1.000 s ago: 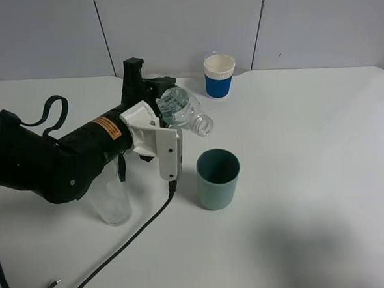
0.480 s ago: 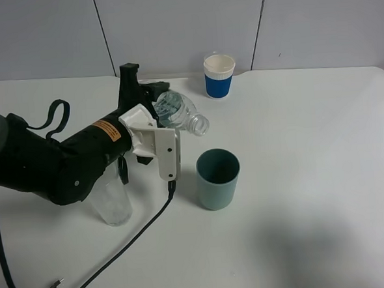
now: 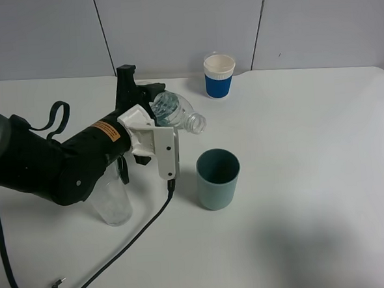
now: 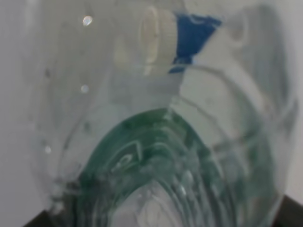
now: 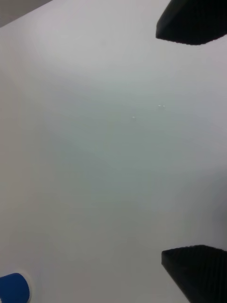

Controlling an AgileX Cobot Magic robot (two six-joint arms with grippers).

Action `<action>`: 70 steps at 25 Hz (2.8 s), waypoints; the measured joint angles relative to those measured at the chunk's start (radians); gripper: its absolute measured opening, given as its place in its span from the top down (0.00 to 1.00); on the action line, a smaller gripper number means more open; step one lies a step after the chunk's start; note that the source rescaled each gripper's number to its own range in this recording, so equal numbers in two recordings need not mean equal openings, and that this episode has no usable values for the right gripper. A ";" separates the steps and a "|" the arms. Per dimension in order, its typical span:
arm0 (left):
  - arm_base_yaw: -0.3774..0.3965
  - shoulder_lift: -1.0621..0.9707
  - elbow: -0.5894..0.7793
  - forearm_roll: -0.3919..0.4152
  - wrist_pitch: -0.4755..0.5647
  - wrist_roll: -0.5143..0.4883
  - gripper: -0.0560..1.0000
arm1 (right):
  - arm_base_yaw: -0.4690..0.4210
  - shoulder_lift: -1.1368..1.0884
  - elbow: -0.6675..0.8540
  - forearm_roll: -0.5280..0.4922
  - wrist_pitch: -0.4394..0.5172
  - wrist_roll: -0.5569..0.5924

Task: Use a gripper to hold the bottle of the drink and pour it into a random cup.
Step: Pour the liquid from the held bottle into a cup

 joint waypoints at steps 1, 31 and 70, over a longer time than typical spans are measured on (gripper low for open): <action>0.000 0.000 0.000 0.000 -0.005 0.003 0.94 | 0.000 0.000 0.000 0.000 0.000 0.000; -0.028 0.010 0.019 0.011 -0.093 0.015 0.94 | 0.000 0.000 0.000 0.000 0.000 0.000; -0.041 0.035 0.020 0.011 -0.129 0.149 0.94 | 0.000 0.000 0.000 0.000 0.000 0.000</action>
